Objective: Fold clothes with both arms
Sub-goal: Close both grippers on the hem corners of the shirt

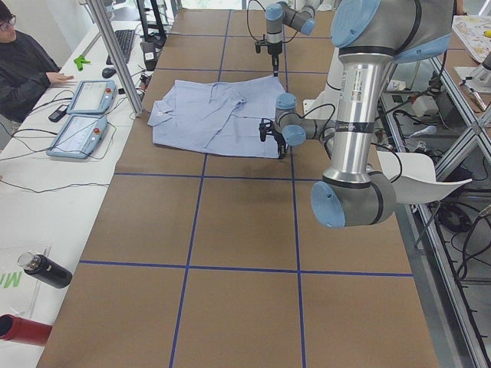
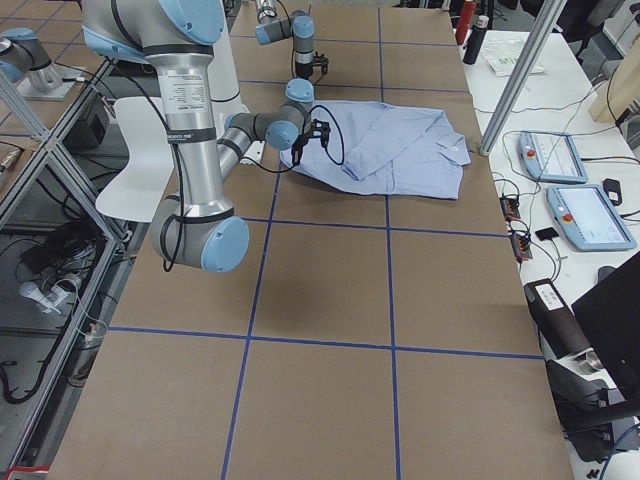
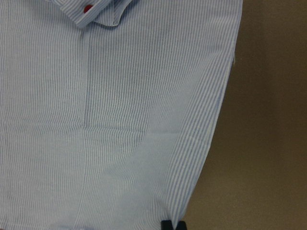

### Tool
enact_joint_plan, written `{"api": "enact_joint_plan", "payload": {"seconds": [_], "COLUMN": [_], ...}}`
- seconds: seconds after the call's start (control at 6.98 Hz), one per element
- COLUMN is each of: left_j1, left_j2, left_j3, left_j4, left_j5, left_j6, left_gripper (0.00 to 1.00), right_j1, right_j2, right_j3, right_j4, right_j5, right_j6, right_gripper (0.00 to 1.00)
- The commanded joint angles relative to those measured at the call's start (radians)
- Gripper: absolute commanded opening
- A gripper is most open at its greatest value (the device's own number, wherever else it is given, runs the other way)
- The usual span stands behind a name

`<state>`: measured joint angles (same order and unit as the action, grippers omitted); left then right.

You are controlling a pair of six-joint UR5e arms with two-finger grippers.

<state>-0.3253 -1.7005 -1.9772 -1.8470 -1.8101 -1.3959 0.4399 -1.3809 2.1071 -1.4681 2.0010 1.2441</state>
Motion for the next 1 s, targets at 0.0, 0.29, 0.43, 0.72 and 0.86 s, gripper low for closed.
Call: {"api": "enact_joint_plan", "payload": {"seconds": [0.0,0.29,0.43,0.72,0.86], "left_j1": [0.0,0.0,0.0,0.002,0.002], "left_j2": [0.001,0.001,0.001,-0.005,-0.004], "left_j3": [0.0,0.0,0.0,-0.014,-0.015], "left_j4": [0.0,0.002,0.002,0.043,0.045], "left_j5": [0.0,0.0,0.0,-0.002,-0.002], "left_j6": [0.0,0.0,0.0,0.0,0.0], "left_gripper": [0.4,0.36,0.35,0.35,0.35], "right_j1": [0.005,0.009,0.011,0.011,0.011], "right_j2": [-0.001,-0.001,-0.001,-0.001,-0.001], "right_j3": [-0.001,-0.001,-0.001,-0.001,-0.001], "right_j4": [0.0,0.0,0.0,0.0,0.0], "right_j5": [0.002,0.002,0.002,0.002,0.002], "right_j6": [0.0,-0.002,-0.002,-0.002,-0.002], "right_gripper": [0.0,0.0,0.0,0.0,0.0]}}
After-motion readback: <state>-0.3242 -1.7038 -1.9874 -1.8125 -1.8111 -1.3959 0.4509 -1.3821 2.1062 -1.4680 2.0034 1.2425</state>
